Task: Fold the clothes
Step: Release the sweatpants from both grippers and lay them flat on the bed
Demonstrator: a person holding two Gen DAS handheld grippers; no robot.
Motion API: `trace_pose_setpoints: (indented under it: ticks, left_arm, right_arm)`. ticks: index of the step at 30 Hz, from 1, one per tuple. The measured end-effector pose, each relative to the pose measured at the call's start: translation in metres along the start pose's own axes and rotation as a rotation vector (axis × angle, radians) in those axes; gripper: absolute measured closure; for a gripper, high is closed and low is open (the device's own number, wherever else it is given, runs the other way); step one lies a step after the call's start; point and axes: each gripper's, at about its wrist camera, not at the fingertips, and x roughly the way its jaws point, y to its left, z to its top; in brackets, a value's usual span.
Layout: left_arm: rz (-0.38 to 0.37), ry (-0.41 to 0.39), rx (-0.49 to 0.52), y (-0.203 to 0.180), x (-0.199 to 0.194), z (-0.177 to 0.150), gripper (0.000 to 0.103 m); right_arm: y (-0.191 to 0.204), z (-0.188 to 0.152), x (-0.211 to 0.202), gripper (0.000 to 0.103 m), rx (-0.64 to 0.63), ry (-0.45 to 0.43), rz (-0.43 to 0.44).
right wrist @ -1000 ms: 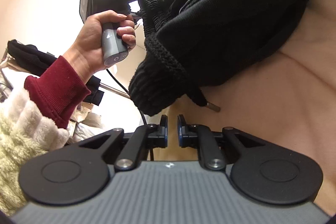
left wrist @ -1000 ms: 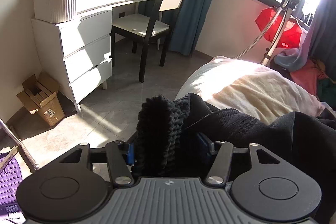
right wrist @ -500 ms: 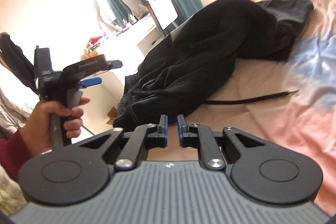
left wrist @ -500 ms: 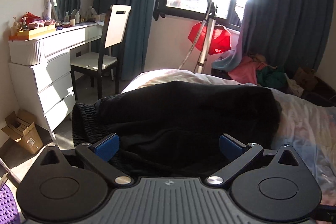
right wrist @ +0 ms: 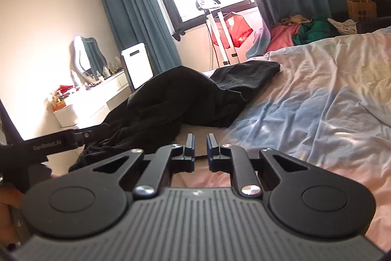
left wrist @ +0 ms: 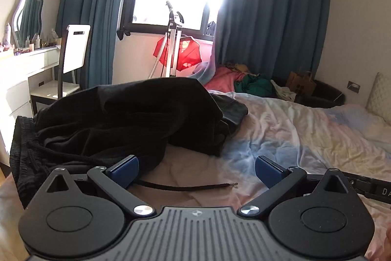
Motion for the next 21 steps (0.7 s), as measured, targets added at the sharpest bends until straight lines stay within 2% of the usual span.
trace_pose_setpoints:
  ticks: [3,7,13,15,16,17,18,20,21]
  left_arm:
    - [0.011,0.025,-0.018,0.014,0.016,-0.018,0.001]
    - [0.063,0.068,-0.022,0.034,0.033,-0.033,0.001]
    - [0.079,0.061,-0.019,0.040,0.033,-0.036,0.001]
    - [0.079,0.067,-0.017,0.039,0.033,-0.038,0.001]
    - [0.079,0.071,-0.018,0.039,0.033,-0.039,0.001]
    - [0.081,0.073,-0.021,0.038,0.032,-0.040,0.001]
    - [0.083,0.074,-0.022,0.039,0.032,-0.041,0.001]
    - [0.085,0.075,-0.023,0.039,0.031,-0.042,0.001]
    - [0.087,0.076,-0.021,0.039,0.030,-0.043,0.001]
  right_arm:
    - [0.001,-0.003,-0.004,0.089,-0.015,-0.016,-0.005]
    - [0.004,-0.005,0.000,0.089,-0.045,-0.018,-0.008]
    - [0.006,-0.010,0.006,0.089,-0.048,-0.009,-0.038]
    - [0.007,-0.011,0.007,0.085,-0.057,-0.006,-0.049]
    - [0.007,-0.012,0.007,0.079,-0.057,-0.003,-0.052]
    - [0.006,-0.012,0.007,0.067,-0.053,-0.002,-0.052]
    - [0.006,-0.013,0.006,0.062,-0.049,-0.005,-0.050]
    - [0.007,-0.013,0.004,0.039,-0.047,-0.014,-0.048]
    - [0.008,-0.013,0.003,0.034,-0.049,-0.021,-0.049]
